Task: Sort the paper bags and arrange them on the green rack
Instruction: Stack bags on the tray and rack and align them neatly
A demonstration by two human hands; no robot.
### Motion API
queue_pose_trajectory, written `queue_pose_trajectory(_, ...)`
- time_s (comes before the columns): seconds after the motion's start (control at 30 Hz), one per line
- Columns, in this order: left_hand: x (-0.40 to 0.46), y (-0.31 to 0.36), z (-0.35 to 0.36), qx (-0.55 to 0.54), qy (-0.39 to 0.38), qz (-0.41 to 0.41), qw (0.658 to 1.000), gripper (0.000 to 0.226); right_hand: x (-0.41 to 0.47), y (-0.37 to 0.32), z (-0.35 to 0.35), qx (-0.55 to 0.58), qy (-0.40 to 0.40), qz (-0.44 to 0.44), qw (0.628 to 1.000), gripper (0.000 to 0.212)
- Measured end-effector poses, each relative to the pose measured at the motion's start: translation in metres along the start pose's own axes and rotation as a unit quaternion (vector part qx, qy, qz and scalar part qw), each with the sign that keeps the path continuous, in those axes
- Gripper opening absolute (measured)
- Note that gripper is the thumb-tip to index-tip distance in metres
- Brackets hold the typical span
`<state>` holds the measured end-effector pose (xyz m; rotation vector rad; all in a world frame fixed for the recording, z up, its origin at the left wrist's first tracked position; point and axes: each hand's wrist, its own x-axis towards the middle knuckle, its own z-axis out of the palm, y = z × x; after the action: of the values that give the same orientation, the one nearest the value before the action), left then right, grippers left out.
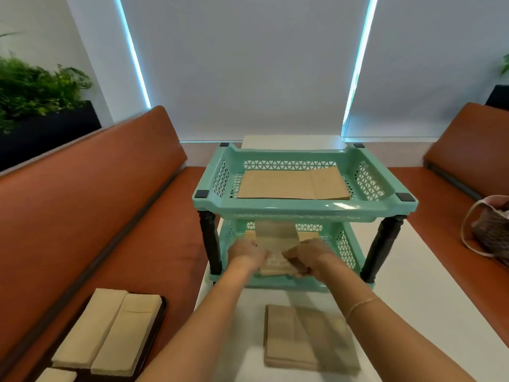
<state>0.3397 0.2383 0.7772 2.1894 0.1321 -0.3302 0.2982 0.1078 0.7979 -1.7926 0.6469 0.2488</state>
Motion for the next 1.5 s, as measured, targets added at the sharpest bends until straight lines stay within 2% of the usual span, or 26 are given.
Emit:
queue_pose_trajectory(0.13, 0.026, 0.009, -0.008, 0.125, 0.04, 0.014, 0.991, 0.04, 0.023, -0.021, 0.018, -0.057, 0.001, 0.007, 0.998, 0.01)
queue_pose_trajectory(0.33, 0.041, 0.016, -0.006, 0.24, 0.003, -0.008, 0.971, 0.033, 0.037, -0.03, 0.032, -0.181, 0.001, 0.03, 0.983, 0.019)
queue_pose_trajectory(0.47, 0.042, 0.012, 0.003, 0.229, -0.012, -0.037, 0.973, 0.023, 0.042, -0.026, 0.038, -0.24, 0.002, 0.018, 0.971, 0.024)
queue_pose_trajectory(0.63, 0.048, 0.0, 0.013, 0.193, 0.011, -0.062, 0.979, 0.031, 0.046, -0.021, 0.044, -0.3, -0.004, 0.006, 0.954, 0.028)
queue_pose_trajectory(0.77, 0.046, -0.01, 0.019, 0.208, 0.001, -0.037, 0.977, 0.037, 0.047, -0.016, 0.049, -0.354, -0.027, -0.018, 0.935, 0.019)
queue_pose_trajectory(0.87, 0.049, -0.015, 0.027, 0.22, -0.015, -0.061, 0.973, 0.041, 0.047, -0.012, 0.053, -0.402, -0.018, -0.038, 0.915, 0.017)
queue_pose_trajectory(0.93, 0.049, -0.014, 0.026, 0.199, -0.014, -0.078, 0.977, 0.04, 0.048, -0.011, 0.054, -0.401, -0.02, -0.053, 0.914, 0.018)
queue_pose_trajectory(1.03, 0.046, -0.011, 0.022, 0.234, -0.025, -0.059, 0.97, 0.032, 0.047, -0.011, 0.057, -0.435, 0.005, -0.062, 0.898, 0.028)
queue_pose_trajectory(1.17, 0.046, -0.012, 0.02, 0.216, -0.022, -0.055, 0.975, 0.029, 0.048, -0.012, 0.061, -0.418, 0.018, -0.05, 0.907, 0.03)
queue_pose_trajectory(1.3, 0.046, -0.018, 0.017, 0.148, -0.008, -0.051, 0.988, 0.031, 0.046, -0.012, 0.063, -0.412, 0.027, -0.051, 0.909, 0.028)
queue_pose_trajectory(1.5, 0.045, -0.012, 0.015, 0.161, 0.023, -0.074, 0.984, 0.025, 0.042, -0.012, 0.062, -0.422, 0.036, -0.061, 0.904, 0.028)
